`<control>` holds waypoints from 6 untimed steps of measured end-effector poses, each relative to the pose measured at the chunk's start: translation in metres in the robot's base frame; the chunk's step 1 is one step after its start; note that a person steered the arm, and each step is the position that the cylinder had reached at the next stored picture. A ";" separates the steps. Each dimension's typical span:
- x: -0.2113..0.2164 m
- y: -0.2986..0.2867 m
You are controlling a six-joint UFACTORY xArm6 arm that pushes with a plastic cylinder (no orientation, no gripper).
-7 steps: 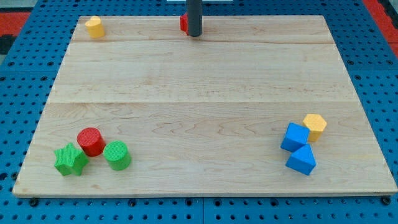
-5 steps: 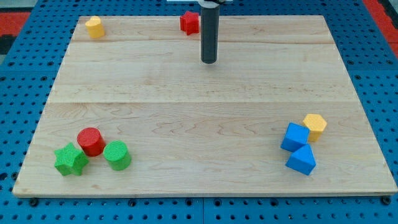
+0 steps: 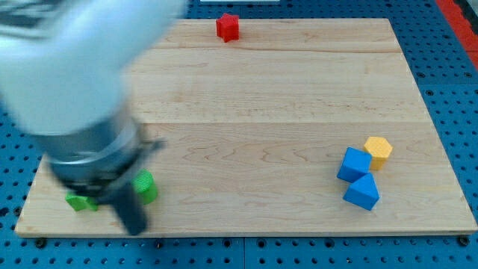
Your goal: Move the green circle towards the top right of the board
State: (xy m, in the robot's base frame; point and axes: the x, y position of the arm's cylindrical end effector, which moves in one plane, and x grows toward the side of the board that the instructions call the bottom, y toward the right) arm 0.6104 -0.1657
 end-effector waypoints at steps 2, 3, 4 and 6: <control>-0.100 0.159; -0.163 0.166; -0.198 0.195; -0.216 0.198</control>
State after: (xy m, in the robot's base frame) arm 0.3944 0.0318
